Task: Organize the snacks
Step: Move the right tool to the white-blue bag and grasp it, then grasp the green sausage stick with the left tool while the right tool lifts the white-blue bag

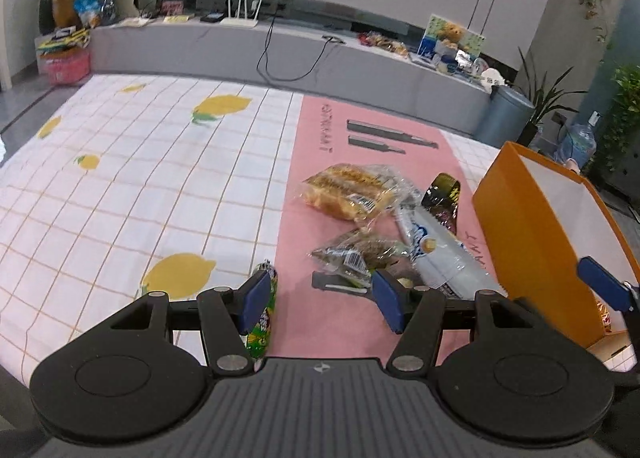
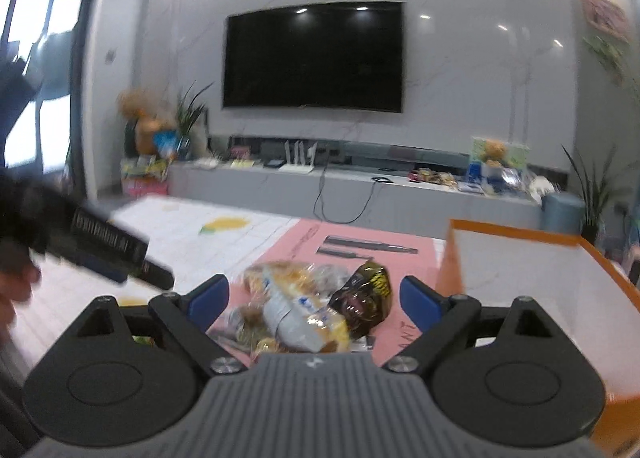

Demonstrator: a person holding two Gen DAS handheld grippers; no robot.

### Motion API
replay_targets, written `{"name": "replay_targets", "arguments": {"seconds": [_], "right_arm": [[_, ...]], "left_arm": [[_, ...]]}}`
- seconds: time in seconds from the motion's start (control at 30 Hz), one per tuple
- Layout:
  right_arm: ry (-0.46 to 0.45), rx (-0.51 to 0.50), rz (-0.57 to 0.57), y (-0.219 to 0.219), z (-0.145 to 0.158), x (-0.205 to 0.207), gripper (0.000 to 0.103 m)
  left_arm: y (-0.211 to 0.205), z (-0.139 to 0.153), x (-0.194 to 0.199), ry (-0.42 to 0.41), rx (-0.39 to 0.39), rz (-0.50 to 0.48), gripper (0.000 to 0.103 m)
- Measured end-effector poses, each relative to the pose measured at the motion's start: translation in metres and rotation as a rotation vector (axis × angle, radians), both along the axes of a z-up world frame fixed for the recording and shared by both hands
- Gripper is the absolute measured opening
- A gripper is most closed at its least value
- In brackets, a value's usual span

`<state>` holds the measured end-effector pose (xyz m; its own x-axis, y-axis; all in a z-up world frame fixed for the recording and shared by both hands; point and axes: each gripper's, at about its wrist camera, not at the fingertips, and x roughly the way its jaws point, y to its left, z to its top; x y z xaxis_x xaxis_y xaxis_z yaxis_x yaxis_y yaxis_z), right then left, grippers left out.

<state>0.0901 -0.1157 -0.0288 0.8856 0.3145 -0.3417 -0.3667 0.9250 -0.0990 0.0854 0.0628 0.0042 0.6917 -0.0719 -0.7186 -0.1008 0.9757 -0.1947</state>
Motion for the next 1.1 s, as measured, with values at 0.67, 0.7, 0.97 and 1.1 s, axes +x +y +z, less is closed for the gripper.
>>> {"name": "replay_targets", "arguments": {"seconds": [0.67, 0.7, 0.97, 1.1], "right_arm": [[0.081, -0.225, -0.023, 0.036, -0.066, 0.055, 0.053], [0.077, -0.219, -0.03, 0.035, -0.066, 0.054, 0.052], [0.086, -0.089, -0.043, 0.022, -0.048, 0.051, 0.018], [0.163, 0.097, -0.021, 0.004, -0.035, 0.052, 0.018]], "left_arm": [[0.0, -0.021, 0.007, 0.085, 0.028, -0.001, 0.069], [0.0, -0.021, 0.007, 0.086, 0.028, -0.001, 0.069], [0.007, -0.016, 0.006, 0.082, 0.022, 0.008, 0.069], [0.019, -0.013, 0.005, 0.079, 0.008, 0.029, 0.069]]}}
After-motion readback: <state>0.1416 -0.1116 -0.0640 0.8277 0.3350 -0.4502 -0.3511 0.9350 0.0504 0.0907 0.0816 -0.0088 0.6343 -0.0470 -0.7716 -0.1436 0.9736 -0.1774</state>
